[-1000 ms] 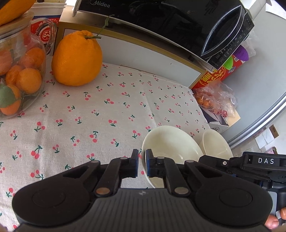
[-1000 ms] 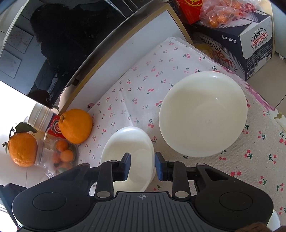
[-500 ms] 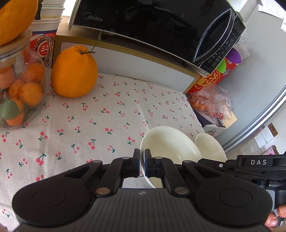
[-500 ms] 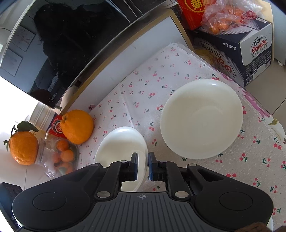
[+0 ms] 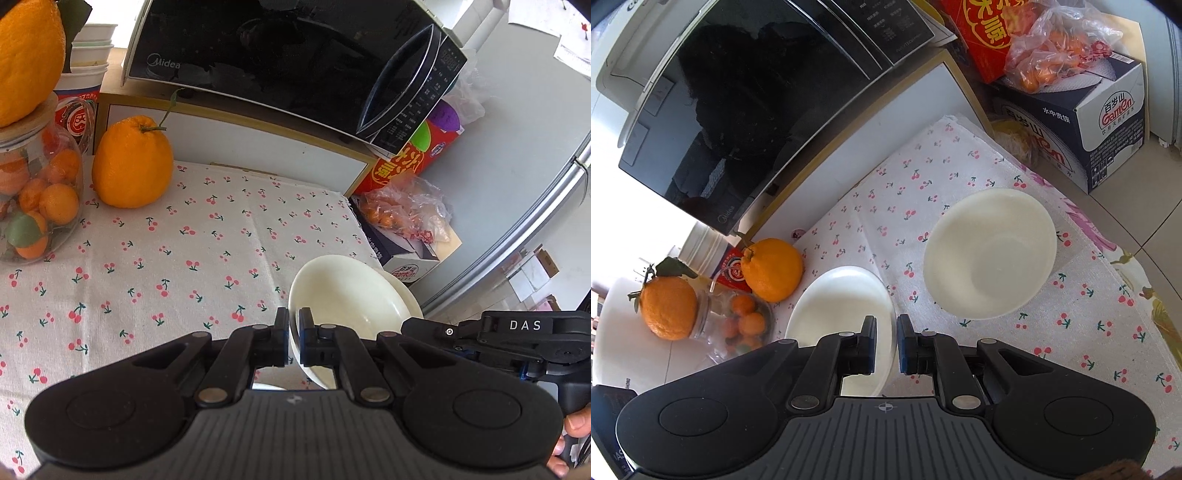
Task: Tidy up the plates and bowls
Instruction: 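Lift the white bowl with the left gripper and carry it over the placed bowl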
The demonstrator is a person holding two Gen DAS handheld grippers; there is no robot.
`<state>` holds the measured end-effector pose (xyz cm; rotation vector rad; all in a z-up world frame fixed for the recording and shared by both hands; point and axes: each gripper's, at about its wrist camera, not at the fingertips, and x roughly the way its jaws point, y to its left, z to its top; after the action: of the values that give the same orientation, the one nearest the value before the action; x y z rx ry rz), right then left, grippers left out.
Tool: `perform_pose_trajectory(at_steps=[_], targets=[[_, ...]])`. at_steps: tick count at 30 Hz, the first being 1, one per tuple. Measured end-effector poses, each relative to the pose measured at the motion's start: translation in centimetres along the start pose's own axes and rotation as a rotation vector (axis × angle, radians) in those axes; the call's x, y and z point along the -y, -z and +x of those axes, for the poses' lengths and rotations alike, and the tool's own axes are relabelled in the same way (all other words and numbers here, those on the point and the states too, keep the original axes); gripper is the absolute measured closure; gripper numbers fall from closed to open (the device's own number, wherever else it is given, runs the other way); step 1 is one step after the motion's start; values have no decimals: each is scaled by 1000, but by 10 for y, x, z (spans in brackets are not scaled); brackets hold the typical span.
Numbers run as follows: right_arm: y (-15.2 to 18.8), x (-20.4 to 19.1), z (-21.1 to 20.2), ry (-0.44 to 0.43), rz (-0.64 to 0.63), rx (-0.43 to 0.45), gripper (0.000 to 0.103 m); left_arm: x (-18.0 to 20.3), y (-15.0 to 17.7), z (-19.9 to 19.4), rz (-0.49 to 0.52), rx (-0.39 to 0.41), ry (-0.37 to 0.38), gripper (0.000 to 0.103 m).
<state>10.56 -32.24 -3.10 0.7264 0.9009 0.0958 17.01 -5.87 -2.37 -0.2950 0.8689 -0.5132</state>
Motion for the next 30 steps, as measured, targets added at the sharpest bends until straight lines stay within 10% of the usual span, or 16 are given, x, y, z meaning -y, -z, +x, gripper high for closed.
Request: perform_pose_trajectory(at_steps=[30], targets=[[28,60,-76,145,-12,-73,88,80,57,12,239,-159,23,97]])
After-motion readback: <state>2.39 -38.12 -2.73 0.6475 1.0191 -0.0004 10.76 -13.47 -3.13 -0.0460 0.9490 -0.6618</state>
